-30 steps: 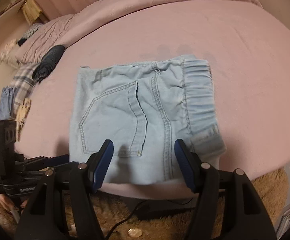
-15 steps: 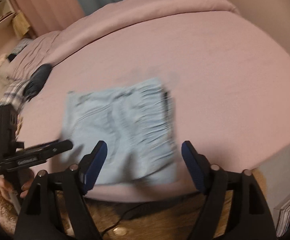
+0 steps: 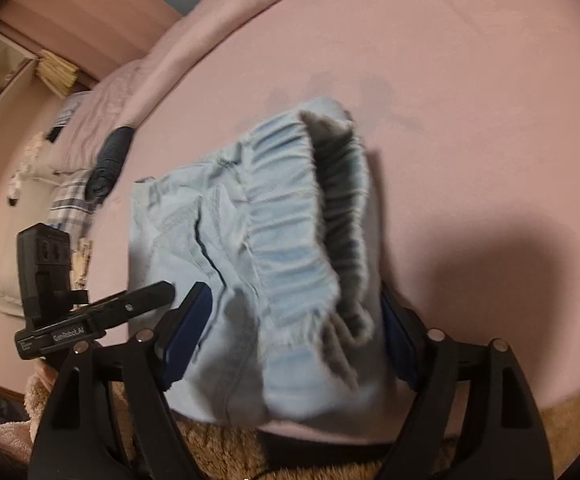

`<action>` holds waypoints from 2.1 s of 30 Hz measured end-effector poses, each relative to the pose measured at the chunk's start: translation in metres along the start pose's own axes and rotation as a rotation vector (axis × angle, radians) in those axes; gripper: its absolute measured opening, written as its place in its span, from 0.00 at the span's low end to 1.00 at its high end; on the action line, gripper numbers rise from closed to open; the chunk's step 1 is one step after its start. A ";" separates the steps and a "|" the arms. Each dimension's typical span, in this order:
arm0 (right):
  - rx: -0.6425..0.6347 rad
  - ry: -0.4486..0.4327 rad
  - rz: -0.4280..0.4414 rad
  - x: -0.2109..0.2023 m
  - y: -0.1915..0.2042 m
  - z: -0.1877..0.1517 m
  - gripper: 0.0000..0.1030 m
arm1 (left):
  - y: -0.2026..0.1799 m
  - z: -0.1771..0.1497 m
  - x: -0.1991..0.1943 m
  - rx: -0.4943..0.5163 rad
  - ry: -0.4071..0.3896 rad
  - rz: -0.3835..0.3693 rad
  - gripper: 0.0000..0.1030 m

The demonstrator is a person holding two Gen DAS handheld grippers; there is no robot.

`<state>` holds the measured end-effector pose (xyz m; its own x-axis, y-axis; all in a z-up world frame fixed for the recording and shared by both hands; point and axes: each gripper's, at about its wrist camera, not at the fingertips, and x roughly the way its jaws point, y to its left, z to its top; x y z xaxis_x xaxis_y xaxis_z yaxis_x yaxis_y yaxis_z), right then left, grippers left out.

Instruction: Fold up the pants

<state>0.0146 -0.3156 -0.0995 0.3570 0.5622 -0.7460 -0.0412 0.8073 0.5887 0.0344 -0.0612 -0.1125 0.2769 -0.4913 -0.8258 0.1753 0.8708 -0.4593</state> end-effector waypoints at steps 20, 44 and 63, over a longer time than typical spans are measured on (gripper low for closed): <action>-0.103 -0.114 -0.012 -0.019 0.060 -0.001 0.34 | -0.042 -0.006 -0.046 0.033 -0.119 0.136 0.24; -0.220 -0.124 -0.024 -0.003 0.115 0.039 0.37 | -0.011 0.016 -0.108 -0.026 -0.284 0.179 0.24; -0.146 -0.011 -0.143 0.059 0.099 0.053 0.38 | 0.026 0.038 -0.053 -0.082 -0.166 0.197 0.24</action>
<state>0.0808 -0.2122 -0.0688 0.3793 0.4384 -0.8148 -0.1234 0.8967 0.4251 0.0606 -0.0133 -0.0687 0.4504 -0.3028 -0.8399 0.0274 0.9450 -0.3260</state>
